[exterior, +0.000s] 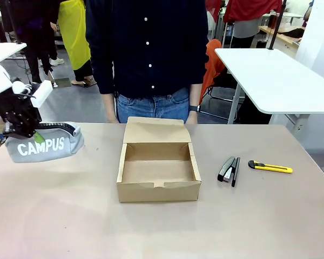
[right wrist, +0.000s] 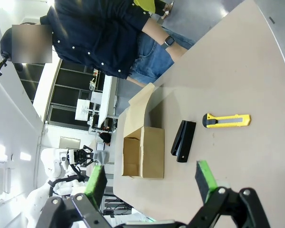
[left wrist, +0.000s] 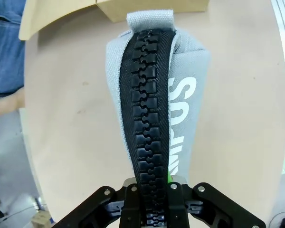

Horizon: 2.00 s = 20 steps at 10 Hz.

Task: Pack the item into the box.
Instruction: Pick up the item indicated by the person and place it inside the Mailer Box.

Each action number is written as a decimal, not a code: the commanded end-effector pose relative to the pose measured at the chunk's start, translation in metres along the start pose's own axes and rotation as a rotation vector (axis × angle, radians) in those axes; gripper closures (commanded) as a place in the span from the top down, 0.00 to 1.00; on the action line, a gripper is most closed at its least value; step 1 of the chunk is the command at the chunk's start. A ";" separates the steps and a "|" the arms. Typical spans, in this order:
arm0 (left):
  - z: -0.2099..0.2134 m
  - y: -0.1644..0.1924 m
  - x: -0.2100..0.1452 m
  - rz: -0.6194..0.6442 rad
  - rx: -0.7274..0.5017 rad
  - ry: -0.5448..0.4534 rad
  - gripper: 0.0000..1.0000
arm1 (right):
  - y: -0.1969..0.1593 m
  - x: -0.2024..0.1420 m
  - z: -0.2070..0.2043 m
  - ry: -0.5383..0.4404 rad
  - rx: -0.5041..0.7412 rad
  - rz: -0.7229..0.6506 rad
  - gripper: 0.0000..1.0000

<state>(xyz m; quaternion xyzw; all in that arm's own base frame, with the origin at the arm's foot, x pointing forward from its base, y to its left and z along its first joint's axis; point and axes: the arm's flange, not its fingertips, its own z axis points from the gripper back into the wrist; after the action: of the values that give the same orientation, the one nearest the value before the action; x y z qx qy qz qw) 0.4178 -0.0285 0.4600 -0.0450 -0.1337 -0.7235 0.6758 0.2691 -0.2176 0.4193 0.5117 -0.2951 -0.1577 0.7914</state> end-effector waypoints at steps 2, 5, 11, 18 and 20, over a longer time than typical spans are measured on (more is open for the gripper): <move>-0.017 0.009 0.000 0.003 -0.015 0.001 0.00 | -0.002 0.002 -0.001 -0.019 0.023 0.028 1.00; -0.017 0.009 0.000 0.003 -0.015 0.001 0.00 | -0.002 0.002 -0.001 -0.019 0.023 0.028 1.00; 0.032 -0.006 0.100 0.043 -0.075 0.062 0.08 | -0.002 0.002 -0.001 -0.019 0.023 0.028 1.00; -0.046 0.021 0.293 -0.020 -0.024 0.175 0.08 | -0.002 0.002 -0.001 -0.019 0.023 0.028 1.00; -0.078 0.014 0.306 0.025 -0.015 0.171 0.08 | -0.002 0.002 -0.001 -0.019 0.023 0.028 1.00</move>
<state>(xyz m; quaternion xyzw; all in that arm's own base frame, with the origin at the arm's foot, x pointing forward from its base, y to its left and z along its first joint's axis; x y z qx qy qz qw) 0.4184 -0.3430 0.4621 -0.0028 -0.0648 -0.7321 0.6781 0.2691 -0.2181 0.4190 0.5114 -0.2945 -0.1579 0.7917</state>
